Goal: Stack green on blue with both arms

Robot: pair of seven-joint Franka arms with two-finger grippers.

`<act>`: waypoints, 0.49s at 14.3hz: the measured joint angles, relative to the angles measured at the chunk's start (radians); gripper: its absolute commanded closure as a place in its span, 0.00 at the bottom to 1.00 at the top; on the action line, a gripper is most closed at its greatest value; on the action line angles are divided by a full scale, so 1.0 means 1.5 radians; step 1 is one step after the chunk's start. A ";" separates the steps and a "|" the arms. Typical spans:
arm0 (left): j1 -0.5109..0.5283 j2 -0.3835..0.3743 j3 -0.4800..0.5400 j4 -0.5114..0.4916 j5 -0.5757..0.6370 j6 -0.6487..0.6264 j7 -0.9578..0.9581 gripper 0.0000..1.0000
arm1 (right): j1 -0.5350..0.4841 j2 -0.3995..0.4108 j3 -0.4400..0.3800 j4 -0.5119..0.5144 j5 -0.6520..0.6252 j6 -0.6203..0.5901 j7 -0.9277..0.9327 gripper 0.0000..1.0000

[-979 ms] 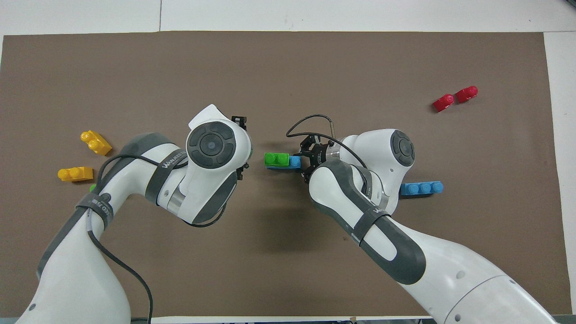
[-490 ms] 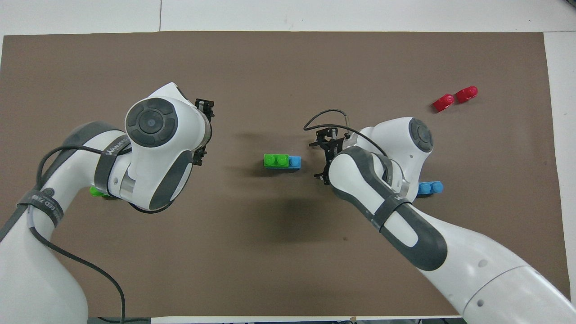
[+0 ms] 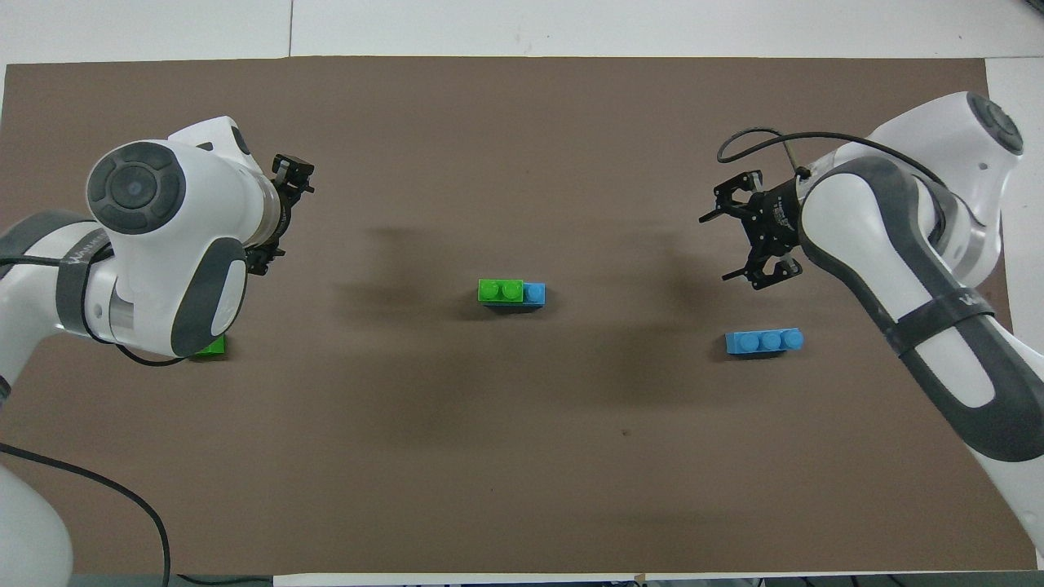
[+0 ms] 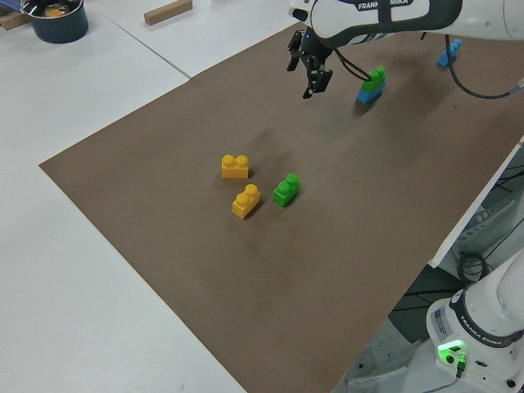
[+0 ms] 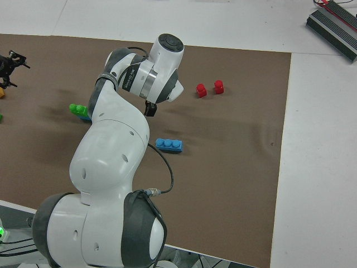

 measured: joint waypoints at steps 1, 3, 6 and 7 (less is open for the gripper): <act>0.014 -0.002 0.000 0.001 0.000 -0.002 0.055 0.00 | -0.009 -0.014 0.000 0.008 -0.031 -0.012 -0.039 0.08; 0.042 -0.008 0.000 0.004 0.000 -0.017 0.162 0.00 | -0.023 -0.050 0.000 0.018 -0.096 -0.042 -0.131 0.07; 0.088 -0.024 0.001 0.013 -0.029 -0.051 0.348 0.00 | -0.031 -0.105 0.000 0.038 -0.174 -0.098 -0.245 0.05; 0.107 -0.031 0.001 0.021 -0.043 -0.076 0.423 0.00 | -0.034 -0.124 0.000 0.043 -0.181 -0.116 -0.280 0.01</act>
